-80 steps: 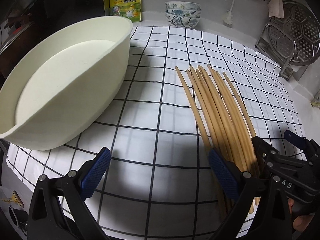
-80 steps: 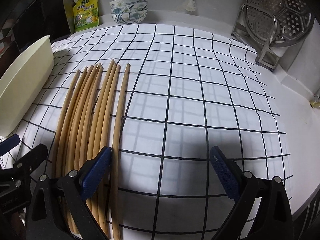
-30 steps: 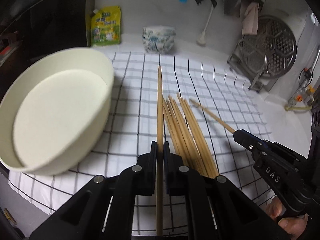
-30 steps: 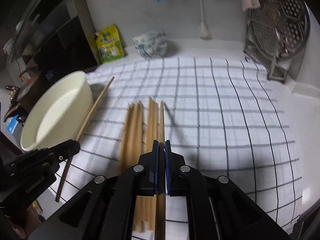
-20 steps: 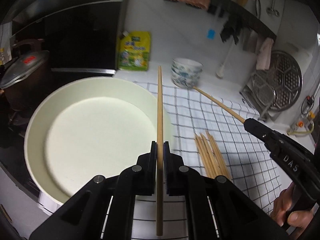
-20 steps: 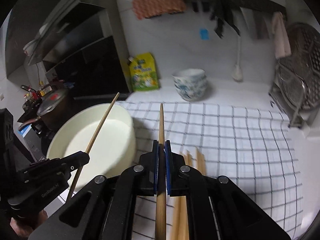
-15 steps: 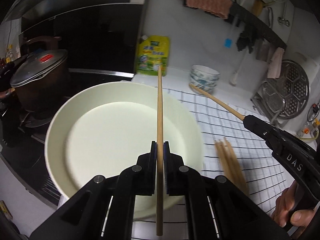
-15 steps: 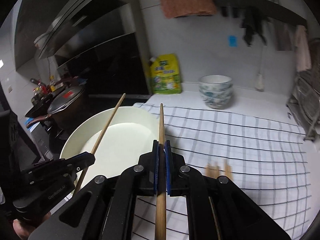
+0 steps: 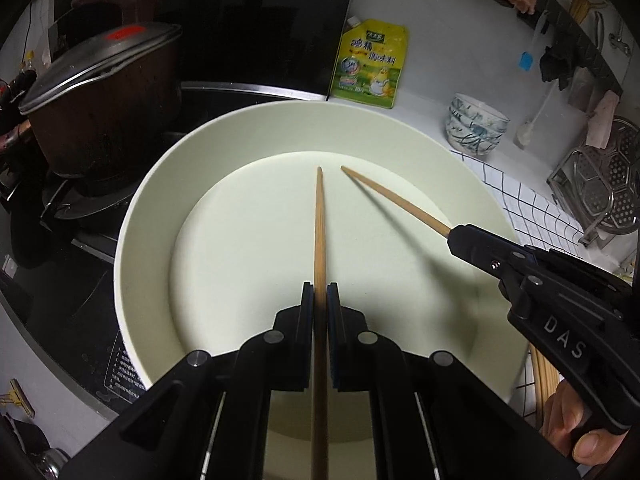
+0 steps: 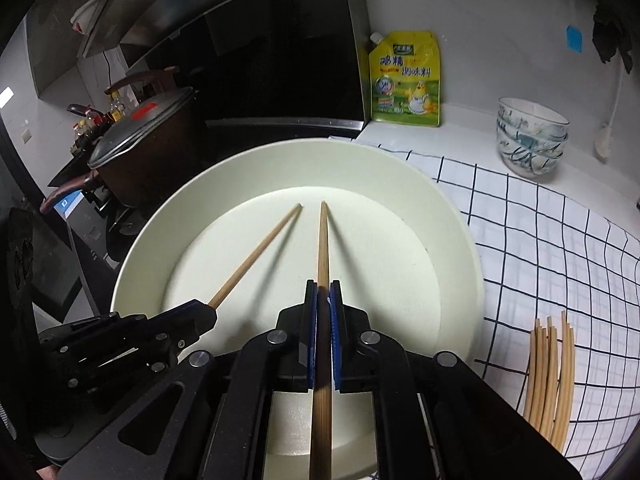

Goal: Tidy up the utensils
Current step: 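Carry the held chopsticks with both tools over the cream basin, then open both tools to drop the chopsticks into the basin, then move both open tools back over the chopstick pile, then close the right tool on one chopstick while the left tool grasps another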

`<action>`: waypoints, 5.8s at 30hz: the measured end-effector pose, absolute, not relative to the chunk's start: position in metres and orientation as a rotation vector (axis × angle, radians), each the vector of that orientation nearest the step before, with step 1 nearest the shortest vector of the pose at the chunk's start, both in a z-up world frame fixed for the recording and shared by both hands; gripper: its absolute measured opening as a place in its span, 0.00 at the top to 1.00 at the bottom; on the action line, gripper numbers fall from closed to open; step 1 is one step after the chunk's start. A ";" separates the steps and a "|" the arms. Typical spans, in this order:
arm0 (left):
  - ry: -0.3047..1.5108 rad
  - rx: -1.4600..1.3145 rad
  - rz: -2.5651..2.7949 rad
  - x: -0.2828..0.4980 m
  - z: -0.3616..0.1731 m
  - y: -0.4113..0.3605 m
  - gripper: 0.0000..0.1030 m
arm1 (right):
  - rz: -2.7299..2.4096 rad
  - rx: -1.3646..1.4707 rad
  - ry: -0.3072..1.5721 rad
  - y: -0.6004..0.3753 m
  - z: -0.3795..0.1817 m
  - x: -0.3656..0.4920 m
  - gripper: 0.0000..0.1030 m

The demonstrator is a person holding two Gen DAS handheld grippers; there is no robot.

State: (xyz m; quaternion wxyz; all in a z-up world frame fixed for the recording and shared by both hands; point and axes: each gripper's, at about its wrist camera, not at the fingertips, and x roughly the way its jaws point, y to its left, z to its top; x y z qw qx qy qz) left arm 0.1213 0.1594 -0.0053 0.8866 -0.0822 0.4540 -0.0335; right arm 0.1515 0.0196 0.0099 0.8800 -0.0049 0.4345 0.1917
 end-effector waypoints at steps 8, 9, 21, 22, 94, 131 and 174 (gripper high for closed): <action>0.966 -0.187 -0.055 0.134 -0.015 0.162 0.92 | 0.397 0.009 0.974 0.025 -0.005 0.168 0.90; 0.962 -0.196 -0.050 0.133 -0.015 0.165 0.89 | 0.393 0.010 0.968 0.024 -0.003 0.167 0.75; 0.891 -0.219 0.006 0.107 0.001 0.177 0.55 | 0.366 -0.012 0.886 0.018 0.017 0.143 0.64; 0.888 -0.218 0.006 0.104 0.002 0.176 0.55 | 0.367 -0.011 0.886 0.017 0.017 0.140 0.64; 0.906 -0.061 -0.116 0.026 -0.036 -0.051 0.13 | 0.126 0.003 0.928 -0.224 -0.059 0.047 0.46; 0.942 -0.013 -0.051 0.049 -0.061 -0.075 0.12 | 0.103 0.059 0.947 -0.258 -0.063 0.047 0.46; 0.943 -0.013 -0.116 0.064 -0.059 -0.087 0.93 | 0.140 0.005 0.937 -0.240 -0.064 0.052 0.94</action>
